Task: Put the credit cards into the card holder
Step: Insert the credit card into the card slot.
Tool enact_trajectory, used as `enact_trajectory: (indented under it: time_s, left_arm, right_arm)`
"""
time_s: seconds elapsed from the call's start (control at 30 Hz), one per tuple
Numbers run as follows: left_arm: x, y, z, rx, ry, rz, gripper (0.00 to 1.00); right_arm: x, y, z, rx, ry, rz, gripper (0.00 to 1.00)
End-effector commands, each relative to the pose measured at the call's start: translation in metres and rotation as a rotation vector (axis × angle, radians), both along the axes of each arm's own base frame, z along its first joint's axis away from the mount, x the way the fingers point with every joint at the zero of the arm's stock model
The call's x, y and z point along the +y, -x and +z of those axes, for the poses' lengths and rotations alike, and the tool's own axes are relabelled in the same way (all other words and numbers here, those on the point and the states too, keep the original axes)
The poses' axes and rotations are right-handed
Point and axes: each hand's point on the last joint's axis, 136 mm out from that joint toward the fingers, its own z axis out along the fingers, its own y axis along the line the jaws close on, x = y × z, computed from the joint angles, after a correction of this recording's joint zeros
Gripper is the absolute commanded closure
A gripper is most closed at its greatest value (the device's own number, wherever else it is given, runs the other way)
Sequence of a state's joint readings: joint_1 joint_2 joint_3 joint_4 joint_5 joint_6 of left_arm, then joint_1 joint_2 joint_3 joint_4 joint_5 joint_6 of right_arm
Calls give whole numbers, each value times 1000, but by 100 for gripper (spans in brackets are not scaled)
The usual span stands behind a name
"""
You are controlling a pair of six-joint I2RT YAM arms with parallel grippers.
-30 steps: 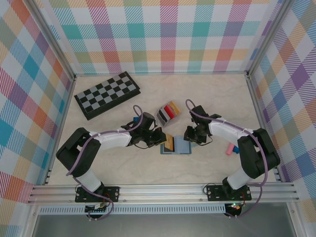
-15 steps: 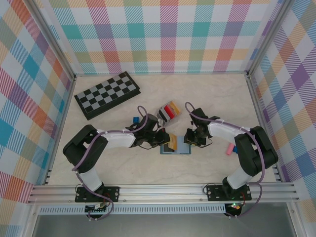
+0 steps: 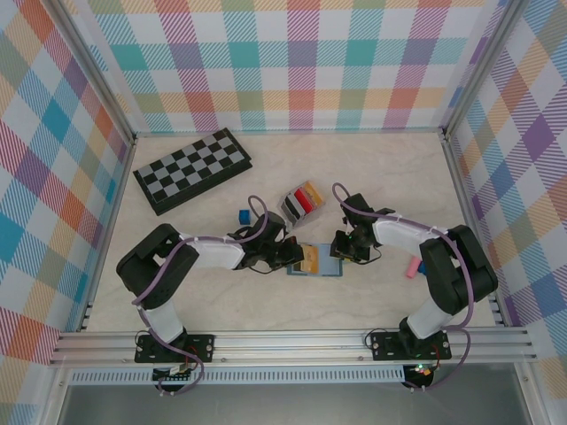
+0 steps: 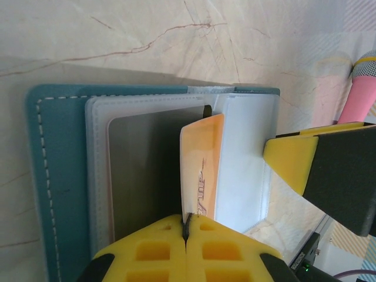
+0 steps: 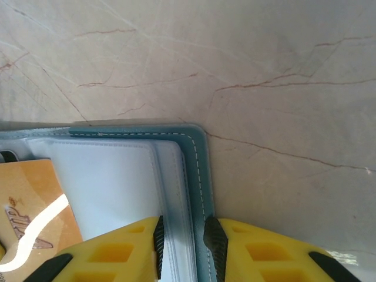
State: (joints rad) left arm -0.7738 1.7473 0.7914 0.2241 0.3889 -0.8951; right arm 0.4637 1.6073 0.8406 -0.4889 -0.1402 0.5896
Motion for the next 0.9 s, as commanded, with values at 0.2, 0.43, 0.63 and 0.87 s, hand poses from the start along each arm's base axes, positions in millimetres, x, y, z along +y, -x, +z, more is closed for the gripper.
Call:
enact_trajectory:
  time_s: [0.2,0.43,0.63,0.87]
  left_arm:
    - [-4,9,-22,25,-53,-18,98]
    - [-15,5,-20,21,-38,-33,96]
    - [-21,8,-20,31,-32,-64,94]
    - [-32,12,-17,20,-46,-116,88]
  right_arm:
    - [4,8,-22,56,-14,14,70]
    - [5,9,-22,58,-19,11,70]
    - [6,8,-21,58,-22,10,70]
    - [7,8,-21,59,-27,9,70]
